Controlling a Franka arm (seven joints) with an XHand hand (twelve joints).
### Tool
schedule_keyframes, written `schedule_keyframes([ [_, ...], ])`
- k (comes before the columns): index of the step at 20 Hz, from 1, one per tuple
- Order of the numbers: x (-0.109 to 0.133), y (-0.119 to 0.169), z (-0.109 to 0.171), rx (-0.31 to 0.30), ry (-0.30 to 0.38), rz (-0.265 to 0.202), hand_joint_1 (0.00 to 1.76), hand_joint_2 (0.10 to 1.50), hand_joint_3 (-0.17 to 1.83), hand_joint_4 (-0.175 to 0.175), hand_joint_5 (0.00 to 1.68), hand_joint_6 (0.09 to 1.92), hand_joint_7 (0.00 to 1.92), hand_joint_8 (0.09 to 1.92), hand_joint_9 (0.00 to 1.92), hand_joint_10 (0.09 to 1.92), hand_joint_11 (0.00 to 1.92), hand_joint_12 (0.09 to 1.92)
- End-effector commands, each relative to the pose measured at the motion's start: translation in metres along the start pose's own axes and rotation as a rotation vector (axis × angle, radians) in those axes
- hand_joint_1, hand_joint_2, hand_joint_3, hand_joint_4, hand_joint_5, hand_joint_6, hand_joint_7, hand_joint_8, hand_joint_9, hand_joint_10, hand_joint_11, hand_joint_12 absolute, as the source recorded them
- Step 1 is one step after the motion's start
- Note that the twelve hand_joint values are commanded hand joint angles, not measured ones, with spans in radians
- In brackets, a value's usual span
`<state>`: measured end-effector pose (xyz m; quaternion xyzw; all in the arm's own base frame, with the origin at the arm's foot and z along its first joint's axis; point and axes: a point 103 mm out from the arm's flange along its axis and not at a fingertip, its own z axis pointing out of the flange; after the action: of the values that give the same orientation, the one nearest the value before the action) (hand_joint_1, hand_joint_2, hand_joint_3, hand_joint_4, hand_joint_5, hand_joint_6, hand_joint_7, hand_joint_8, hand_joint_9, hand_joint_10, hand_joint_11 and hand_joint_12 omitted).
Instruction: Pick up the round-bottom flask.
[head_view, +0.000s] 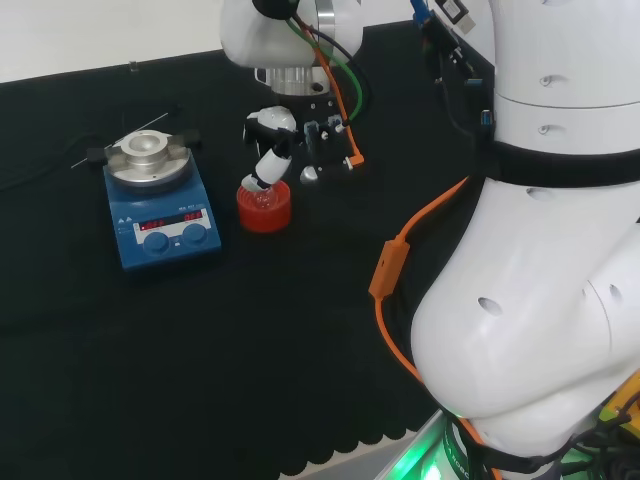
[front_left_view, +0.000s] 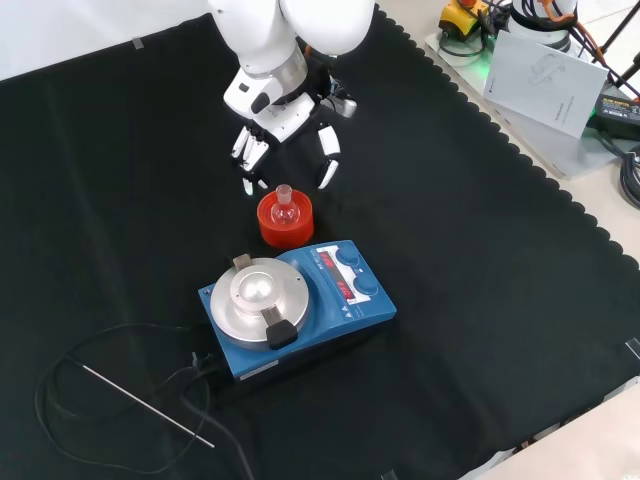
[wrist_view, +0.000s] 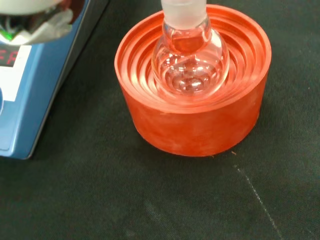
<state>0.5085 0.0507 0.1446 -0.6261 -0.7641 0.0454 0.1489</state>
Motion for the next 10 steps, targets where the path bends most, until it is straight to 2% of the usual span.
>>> schedule_keyframes([
  [1, -0.001, 0.002, 0.007, 0.013, 0.013, -0.003, 0.71, 0.41, 0.83, -0.146, 0.25, 0.82, 0.61, 1.04, 0.65, 1.01, 0.42, 1.44],
  [10, -0.004, 0.009, 0.020, 0.047, -0.047, -0.056, 0.65, 0.42, 0.82, -0.144, 0.24, 0.84, 0.59, 1.04, 0.64, 1.01, 0.42, 1.44],
])
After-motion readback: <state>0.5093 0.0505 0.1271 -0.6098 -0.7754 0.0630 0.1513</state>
